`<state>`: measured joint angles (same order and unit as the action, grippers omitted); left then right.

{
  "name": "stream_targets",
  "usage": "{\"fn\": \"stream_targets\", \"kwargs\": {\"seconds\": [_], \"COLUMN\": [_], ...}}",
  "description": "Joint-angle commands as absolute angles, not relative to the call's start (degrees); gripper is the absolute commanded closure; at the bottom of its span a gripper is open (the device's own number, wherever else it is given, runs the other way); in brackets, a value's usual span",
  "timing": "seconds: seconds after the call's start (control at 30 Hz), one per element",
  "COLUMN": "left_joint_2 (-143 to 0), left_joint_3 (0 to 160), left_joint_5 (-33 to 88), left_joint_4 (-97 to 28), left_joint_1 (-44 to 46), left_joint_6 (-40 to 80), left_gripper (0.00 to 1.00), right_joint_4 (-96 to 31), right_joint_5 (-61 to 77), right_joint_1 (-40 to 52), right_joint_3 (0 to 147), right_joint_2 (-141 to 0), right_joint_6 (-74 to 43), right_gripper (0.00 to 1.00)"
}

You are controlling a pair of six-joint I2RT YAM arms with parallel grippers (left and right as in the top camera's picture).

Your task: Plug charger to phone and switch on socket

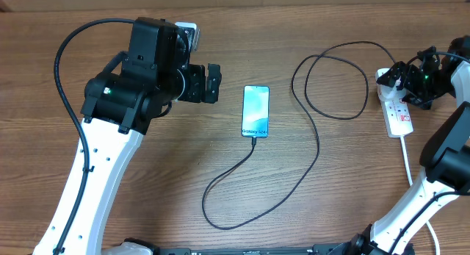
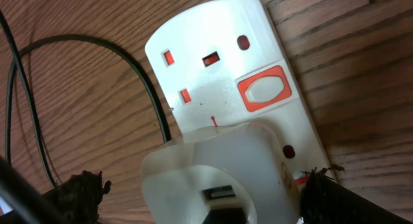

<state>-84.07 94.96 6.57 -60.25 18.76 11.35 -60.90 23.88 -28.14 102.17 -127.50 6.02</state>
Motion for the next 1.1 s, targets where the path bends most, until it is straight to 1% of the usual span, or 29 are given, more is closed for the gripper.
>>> {"fn": "stream_targets", "kwargs": {"seconds": [0.0, 0.67, 0.93, 1.07], "left_joint_2": [-84.1, -84.1, -84.1, -84.1], "left_joint_3": [95.5, 95.5, 95.5, 95.5], "left_joint_5": [5.8, 5.8, 5.8, 5.8], "left_joint_4": [-60.2, -60.2, -60.2, -60.2], "left_joint_1": [19.0, 19.0, 19.0, 19.0], "left_joint_6": [9.8, 9.8, 9.8, 9.8], "left_gripper": [0.0, 0.0, 0.0, 0.01], "right_joint_4": [-62.3, -63.4, -66.1, -66.6], "right_joint_5": [29.7, 29.4, 22.0, 20.7], "right_joint_1": [-26.9, -27.0, -28.0, -28.2], "right_joint_3": [99.3, 99.1, 102.6, 103.0], "right_joint_2": [-128.2, -128.2, -127.2, -126.0], "right_joint_6": [5.0, 4.5, 0.0, -0.6], "right_gripper": [0.0, 0.0, 0.0, 0.0]}}
